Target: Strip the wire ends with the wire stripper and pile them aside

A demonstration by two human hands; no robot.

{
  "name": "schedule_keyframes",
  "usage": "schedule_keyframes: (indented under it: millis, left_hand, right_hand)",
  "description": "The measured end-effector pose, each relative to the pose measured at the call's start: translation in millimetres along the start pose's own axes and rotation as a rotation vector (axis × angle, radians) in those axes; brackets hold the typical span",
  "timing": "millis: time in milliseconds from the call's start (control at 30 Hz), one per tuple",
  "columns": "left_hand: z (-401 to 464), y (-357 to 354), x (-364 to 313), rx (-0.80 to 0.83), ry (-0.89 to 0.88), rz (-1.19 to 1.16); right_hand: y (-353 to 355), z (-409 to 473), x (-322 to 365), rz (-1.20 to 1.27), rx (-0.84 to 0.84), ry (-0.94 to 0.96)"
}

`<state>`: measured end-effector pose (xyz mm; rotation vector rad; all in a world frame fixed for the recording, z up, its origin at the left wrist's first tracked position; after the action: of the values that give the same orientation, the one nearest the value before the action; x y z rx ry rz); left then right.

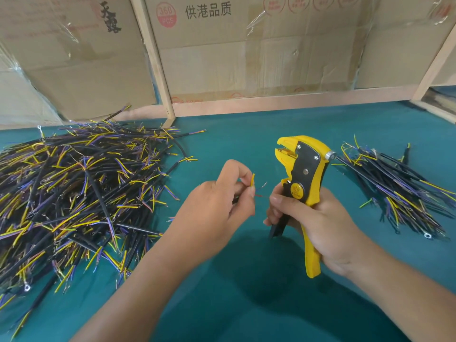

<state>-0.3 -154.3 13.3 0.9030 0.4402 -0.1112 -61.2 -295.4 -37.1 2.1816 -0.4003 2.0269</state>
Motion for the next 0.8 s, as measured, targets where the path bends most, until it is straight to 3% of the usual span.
schedule_keyframes:
  millis: [233,500,800]
  left_hand:
    - [1.5,6.8,-3.9,-0.037,-0.014,0.111]
    - [0.0,26.2,2.7,-0.097,-0.032,0.006]
    - [-1.8,31.8,6.6,-0.109,-0.052,-0.002]
  right_hand:
    - [0.0,-0.8,-3.1,0.016,0.027,-0.031]
    - [-11.2,-5.6,-3.1,0.156,0.429,-0.251]
    - [-16.1,-15.1,-4.3,0.117,0.645,-0.358]
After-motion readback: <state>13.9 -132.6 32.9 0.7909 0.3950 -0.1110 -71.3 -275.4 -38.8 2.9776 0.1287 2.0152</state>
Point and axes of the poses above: each hand's wrist, its own z-axis towards the middle knuckle, its own y-axis out of the back of the hand, x = y × z, the point moved 6 cm from there along z, towards the middle knuckle, and after that the axes turned 14 degrees about -y, right-handed, at the moved point
